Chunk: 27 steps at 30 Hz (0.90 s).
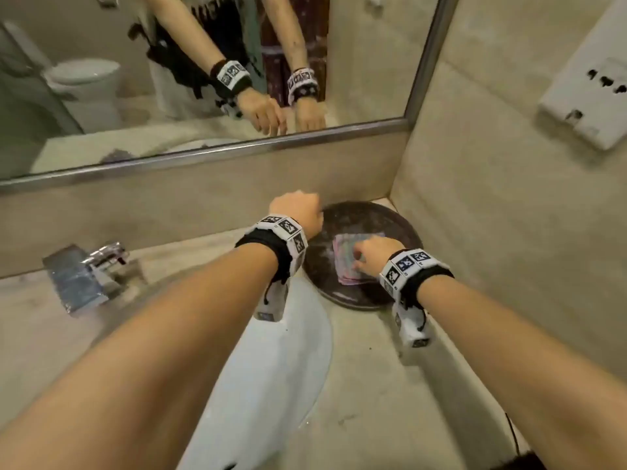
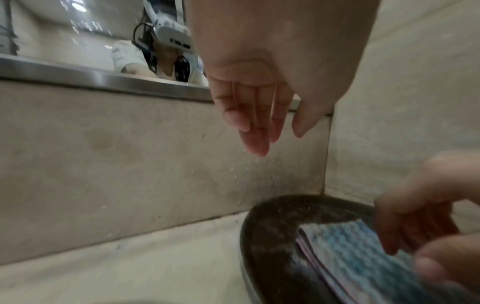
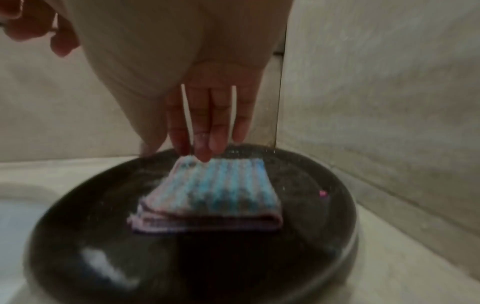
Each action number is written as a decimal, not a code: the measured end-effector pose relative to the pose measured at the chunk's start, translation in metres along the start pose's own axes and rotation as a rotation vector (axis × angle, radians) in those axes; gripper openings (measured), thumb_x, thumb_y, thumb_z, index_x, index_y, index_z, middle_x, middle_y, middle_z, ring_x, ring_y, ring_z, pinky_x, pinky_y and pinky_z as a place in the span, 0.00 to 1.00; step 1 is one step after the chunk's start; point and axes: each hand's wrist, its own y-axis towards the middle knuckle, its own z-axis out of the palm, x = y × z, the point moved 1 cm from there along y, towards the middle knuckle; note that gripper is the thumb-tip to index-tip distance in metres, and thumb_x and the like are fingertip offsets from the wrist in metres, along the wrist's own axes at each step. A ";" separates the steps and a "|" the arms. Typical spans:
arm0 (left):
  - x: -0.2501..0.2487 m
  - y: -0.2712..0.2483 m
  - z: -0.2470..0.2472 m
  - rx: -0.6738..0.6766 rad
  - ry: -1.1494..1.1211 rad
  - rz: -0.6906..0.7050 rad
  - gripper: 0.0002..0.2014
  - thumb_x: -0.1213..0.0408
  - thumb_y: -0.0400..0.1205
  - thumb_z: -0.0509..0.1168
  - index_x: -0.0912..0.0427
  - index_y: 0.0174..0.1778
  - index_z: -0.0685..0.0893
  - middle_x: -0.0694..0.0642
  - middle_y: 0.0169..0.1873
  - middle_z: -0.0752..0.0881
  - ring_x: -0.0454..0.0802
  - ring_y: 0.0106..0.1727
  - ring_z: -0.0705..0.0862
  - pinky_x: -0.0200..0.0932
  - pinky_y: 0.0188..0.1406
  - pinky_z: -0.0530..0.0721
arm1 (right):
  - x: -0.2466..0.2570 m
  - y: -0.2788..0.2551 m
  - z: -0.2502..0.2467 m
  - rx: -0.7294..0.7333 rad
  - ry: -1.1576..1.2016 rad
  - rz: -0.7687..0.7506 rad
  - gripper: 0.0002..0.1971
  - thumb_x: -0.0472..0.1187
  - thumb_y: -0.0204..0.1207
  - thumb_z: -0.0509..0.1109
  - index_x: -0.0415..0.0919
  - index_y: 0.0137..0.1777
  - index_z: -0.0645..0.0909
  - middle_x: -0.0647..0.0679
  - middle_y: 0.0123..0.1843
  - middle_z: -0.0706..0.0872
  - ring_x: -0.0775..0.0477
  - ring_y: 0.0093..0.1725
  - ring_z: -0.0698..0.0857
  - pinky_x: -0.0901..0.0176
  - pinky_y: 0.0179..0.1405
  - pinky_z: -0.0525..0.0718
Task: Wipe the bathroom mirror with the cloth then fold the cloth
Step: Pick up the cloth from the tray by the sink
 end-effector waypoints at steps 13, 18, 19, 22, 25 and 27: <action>-0.009 -0.008 0.063 0.121 -0.068 -0.059 0.16 0.54 0.82 0.58 0.59 0.61 0.77 0.62 0.56 0.83 0.63 0.56 0.82 0.51 0.51 0.81 | -0.012 0.028 0.053 -0.104 0.101 -0.140 0.15 0.42 0.80 0.63 0.41 0.65 0.75 0.40 0.67 0.78 0.37 0.66 0.78 0.44 0.62 0.79; -0.006 -0.004 0.030 0.126 -0.176 -0.035 0.18 0.54 0.81 0.61 0.58 0.65 0.74 0.61 0.56 0.85 0.62 0.57 0.83 0.53 0.54 0.83 | -0.028 0.021 0.023 -0.160 0.417 -0.075 0.11 0.43 0.76 0.70 0.40 0.55 0.80 0.41 0.54 0.87 0.39 0.56 0.84 0.53 0.53 0.79; -0.006 -0.002 0.021 0.128 -0.196 -0.028 0.18 0.54 0.81 0.61 0.57 0.65 0.74 0.60 0.56 0.85 0.62 0.57 0.83 0.53 0.54 0.83 | -0.032 0.021 0.013 -0.210 0.518 -0.069 0.08 0.43 0.74 0.72 0.40 0.50 0.82 0.42 0.47 0.87 0.41 0.50 0.84 0.55 0.49 0.78; -0.009 -0.001 -0.004 0.114 -0.247 0.005 0.19 0.53 0.80 0.63 0.56 0.66 0.74 0.58 0.57 0.86 0.59 0.56 0.83 0.52 0.55 0.83 | -0.035 0.014 -0.023 -0.370 0.837 -0.074 0.03 0.39 0.71 0.75 0.39 0.41 0.85 0.47 0.35 0.84 0.51 0.38 0.81 0.59 0.42 0.78; -0.016 -0.004 -0.033 0.047 -0.316 0.038 0.22 0.53 0.79 0.64 0.57 0.67 0.73 0.59 0.60 0.83 0.58 0.59 0.82 0.51 0.58 0.81 | -0.027 0.000 -0.069 -0.463 0.971 -0.155 0.01 0.33 0.73 0.74 0.38 0.41 0.85 0.53 0.31 0.82 0.66 0.29 0.80 0.70 0.35 0.77; -0.019 -0.009 -0.056 0.021 -0.351 0.089 0.23 0.55 0.78 0.66 0.59 0.67 0.73 0.60 0.62 0.81 0.58 0.61 0.80 0.49 0.59 0.78 | -0.021 -0.009 -0.104 -0.544 1.026 -0.198 0.03 0.32 0.74 0.71 0.38 0.41 0.84 0.53 0.31 0.83 0.68 0.27 0.81 0.72 0.34 0.78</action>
